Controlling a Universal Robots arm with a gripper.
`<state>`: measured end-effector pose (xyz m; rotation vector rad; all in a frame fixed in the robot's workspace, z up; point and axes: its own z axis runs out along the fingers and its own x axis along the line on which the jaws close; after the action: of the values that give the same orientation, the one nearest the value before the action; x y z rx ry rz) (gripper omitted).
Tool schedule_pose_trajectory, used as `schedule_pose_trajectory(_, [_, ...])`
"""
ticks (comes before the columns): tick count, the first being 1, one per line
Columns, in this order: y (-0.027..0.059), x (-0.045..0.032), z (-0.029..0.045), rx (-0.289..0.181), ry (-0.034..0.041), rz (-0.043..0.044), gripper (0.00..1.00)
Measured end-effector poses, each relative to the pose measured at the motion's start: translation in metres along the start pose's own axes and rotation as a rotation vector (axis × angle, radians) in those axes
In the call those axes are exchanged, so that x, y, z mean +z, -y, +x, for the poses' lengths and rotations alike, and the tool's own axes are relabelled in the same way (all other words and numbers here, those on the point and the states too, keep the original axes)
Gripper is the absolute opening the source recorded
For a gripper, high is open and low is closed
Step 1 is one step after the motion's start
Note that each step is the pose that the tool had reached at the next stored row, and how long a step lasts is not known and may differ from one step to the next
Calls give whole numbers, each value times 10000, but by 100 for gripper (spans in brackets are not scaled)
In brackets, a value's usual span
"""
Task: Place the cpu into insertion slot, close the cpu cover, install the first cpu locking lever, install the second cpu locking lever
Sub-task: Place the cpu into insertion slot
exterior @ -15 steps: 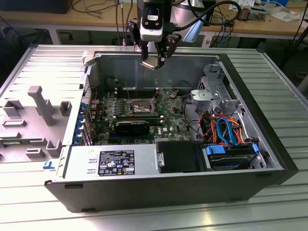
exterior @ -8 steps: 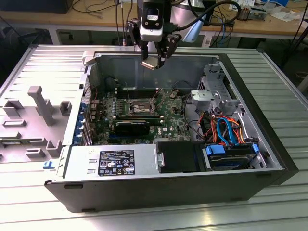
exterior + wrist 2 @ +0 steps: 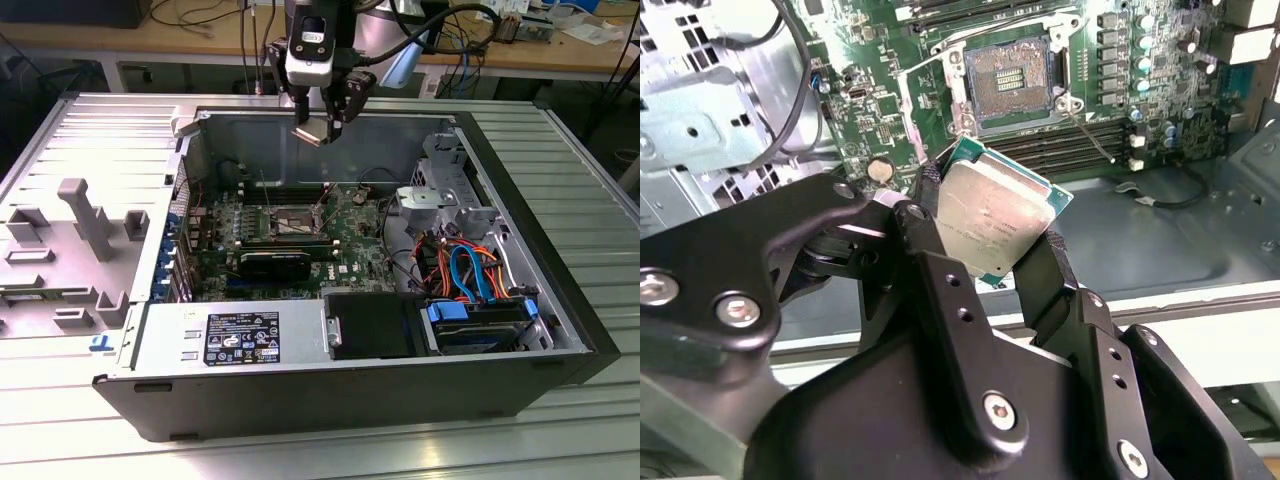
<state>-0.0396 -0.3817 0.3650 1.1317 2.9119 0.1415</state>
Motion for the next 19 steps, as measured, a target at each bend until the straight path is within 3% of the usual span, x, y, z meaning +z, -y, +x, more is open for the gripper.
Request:
schedule_pose_trajectory(4, [0,4,-1,464,42,-9,54])
schedule_pose_trajectory(19, [0,4,0,508,46,-10,54])
